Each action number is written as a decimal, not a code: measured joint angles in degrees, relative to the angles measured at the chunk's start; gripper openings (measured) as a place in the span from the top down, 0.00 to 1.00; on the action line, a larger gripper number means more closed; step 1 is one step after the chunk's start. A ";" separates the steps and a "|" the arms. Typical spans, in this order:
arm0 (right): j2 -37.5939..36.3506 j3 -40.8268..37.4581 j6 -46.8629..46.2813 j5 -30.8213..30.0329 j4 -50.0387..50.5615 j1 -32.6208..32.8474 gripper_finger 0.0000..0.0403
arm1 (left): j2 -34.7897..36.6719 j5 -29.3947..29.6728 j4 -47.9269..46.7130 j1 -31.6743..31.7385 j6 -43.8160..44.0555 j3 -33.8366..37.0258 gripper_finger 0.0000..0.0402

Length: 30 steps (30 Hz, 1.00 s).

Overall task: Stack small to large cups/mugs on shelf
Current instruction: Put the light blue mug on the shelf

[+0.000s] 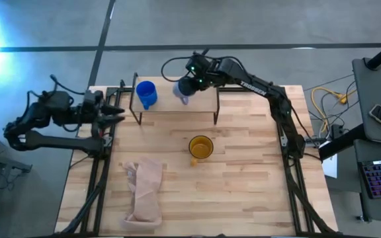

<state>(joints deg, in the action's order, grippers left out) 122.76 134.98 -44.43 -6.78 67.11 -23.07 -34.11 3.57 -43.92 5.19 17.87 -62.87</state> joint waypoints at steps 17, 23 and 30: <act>1.02 -0.11 3.14 -0.76 6.39 -0.95 0.97 | -5.51 0.33 3.28 0.00 -0.24 0.54 0.64; 1.24 -0.20 3.11 -0.78 6.36 -1.28 0.93 | -7.92 0.13 3.19 0.00 -0.29 0.54 0.64; 1.24 -0.52 3.14 -0.77 7.43 -1.53 0.94 | -10.94 -0.02 3.15 -0.01 -0.85 0.54 0.64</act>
<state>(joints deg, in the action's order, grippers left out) 124.01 134.45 -41.30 -7.56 74.55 -24.60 -45.05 3.55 -40.77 5.18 17.01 -62.33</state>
